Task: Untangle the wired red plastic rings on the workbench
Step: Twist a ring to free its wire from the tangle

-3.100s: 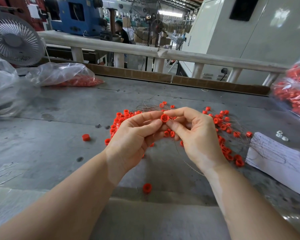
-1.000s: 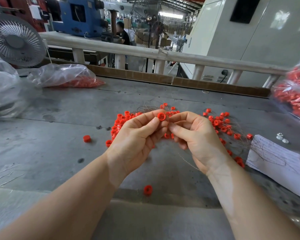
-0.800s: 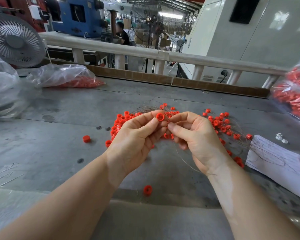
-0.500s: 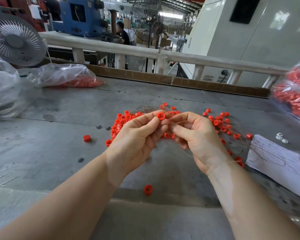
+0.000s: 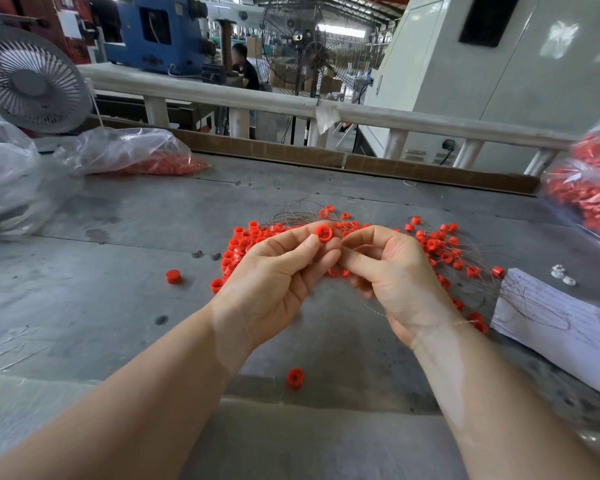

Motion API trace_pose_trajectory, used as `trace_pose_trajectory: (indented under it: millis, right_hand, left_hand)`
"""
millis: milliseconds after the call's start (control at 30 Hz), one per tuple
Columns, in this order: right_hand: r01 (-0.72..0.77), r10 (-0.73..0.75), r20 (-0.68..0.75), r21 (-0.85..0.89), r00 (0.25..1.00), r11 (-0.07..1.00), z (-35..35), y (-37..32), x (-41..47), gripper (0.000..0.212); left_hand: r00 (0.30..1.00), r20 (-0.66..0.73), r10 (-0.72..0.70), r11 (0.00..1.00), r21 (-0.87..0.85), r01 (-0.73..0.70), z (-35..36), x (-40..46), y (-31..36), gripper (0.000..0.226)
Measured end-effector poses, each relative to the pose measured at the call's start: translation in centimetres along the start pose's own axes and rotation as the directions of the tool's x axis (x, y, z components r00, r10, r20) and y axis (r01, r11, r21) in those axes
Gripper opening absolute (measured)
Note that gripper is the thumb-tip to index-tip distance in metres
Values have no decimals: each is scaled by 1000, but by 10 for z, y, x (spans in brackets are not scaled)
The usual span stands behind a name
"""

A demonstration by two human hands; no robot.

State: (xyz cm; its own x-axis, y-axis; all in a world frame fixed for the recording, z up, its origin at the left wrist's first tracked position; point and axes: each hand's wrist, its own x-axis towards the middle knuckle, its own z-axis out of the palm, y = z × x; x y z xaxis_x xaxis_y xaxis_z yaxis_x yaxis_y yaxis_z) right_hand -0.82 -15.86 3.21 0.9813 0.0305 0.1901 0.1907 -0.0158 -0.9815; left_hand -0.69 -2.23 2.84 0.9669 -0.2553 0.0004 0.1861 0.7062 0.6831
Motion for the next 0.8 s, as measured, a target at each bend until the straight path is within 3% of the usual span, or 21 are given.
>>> trace_pose_trajectory:
  millis: [267, 400, 467, 567, 800]
  right_hand:
    - [16, -15, 14, -102, 1000, 995, -2, 2, 0, 12]
    - [42, -68, -91, -266, 994, 963, -8, 2, 2, 20]
    - [61, -159, -177, -459, 971, 886, -15, 3, 4, 25]
    - [44, -228, -174, -695, 958, 718, -22, 0, 4, 27]
    - [-81, -40, -107, -906, 993, 416, -21, -4, -1, 11]
  left_hand:
    - [1000, -22, 11, 1000, -1, -11, -3, 1, 0, 17]
    - [999, -34, 24, 1000, 2, -24, -4, 1, -1, 15]
    - [999, -41, 34, 999, 19, -33, -4, 1, -1, 14]
    - [997, -59, 39, 999, 37, -37, -6, 2, -3, 14]
    - [997, -66, 26, 999, 49, -23, -9, 4, -4, 14]
